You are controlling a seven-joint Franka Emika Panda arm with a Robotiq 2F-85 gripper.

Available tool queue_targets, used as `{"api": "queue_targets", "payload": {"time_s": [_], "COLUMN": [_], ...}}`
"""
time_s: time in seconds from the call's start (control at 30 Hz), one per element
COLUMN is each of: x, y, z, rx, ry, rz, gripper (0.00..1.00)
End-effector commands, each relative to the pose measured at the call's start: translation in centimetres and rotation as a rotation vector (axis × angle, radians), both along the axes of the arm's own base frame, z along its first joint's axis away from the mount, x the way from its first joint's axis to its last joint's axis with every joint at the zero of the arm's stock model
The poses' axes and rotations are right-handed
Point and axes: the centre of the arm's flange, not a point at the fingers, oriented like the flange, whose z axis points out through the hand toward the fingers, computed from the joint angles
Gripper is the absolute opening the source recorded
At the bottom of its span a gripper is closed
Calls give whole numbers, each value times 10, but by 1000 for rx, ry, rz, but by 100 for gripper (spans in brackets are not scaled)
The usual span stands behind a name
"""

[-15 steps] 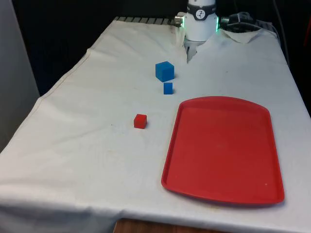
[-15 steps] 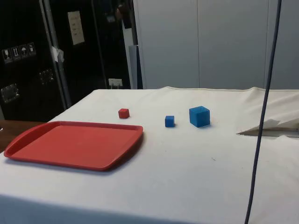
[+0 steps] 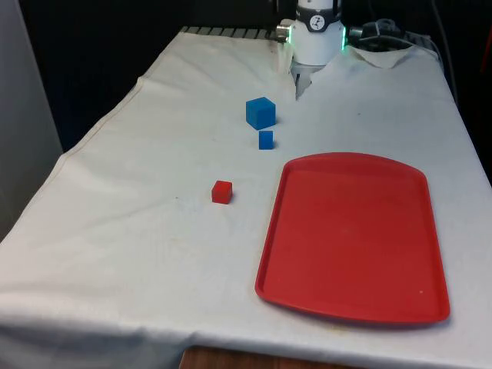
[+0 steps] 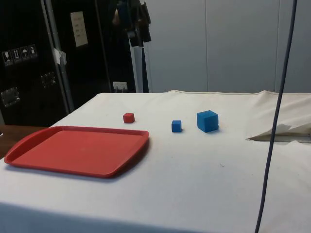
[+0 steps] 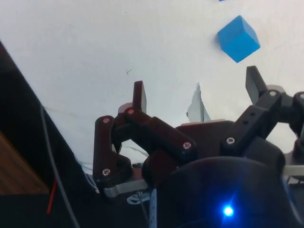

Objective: Pick up the largest block and place it onto the tray.

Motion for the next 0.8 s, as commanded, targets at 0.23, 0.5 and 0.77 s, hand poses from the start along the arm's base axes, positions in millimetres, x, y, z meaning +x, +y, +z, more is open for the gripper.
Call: {"api": "queue_targets", "payload": {"time_s": [0.23, 0.5, 0.77], "x": [-18, -36, -53], "y": [-14, -27, -40], "z": [-17, -35, -55], "rx": [-14, -22, -29], "ry": [8, 27, 47], "rz": [0, -1, -1], "gripper": [100, 100, 100]}}
